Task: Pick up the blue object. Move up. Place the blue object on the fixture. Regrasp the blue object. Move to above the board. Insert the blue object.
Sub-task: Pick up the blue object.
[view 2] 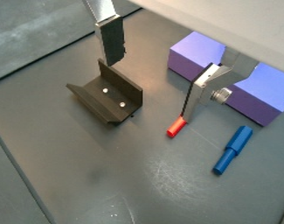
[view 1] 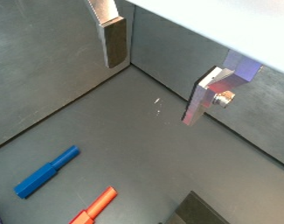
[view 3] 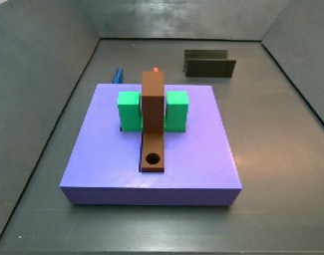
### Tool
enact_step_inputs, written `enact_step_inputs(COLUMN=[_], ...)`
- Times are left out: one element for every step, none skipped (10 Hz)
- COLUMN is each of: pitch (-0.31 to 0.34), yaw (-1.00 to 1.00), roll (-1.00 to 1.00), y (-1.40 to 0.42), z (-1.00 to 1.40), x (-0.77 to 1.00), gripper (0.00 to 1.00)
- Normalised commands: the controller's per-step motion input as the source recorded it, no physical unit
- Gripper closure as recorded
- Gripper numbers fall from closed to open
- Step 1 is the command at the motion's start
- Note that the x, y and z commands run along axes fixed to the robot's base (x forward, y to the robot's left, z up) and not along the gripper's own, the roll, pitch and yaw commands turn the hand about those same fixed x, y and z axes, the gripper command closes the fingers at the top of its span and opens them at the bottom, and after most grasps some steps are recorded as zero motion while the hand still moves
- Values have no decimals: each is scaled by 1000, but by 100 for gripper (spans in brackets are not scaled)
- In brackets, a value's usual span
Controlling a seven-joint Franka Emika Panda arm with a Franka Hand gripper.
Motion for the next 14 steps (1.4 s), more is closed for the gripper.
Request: enact_step_inputs(pitch=[0, 0, -19, -39, -41, -41, -43, -57, -86, -157, -243, -216, -206, -217], yaw=[0, 0, 206, 334, 326, 309, 260, 140, 89, 0, -226, -360, -326, -251], roll=[0, -9, 0, 0, 0, 0, 0, 0, -86, -176, -21, -56, -23, 71], y=[-17, -331, -751, -837, -846, -860, -903, -909, -757, -580, -340, 0, 0, -14], z=[0, -40, -123, -129, -117, -120, -137, -143, -206, -426, -737, -826, -837, -769], x=[0, 0, -57, -211, -246, -246, -223, -60, -26, -131, -306, -437, -494, -463], gripper=[0, 0, 0, 0, 0, 0, 0, 0, 0, 0, 0, 0, 0, 0])
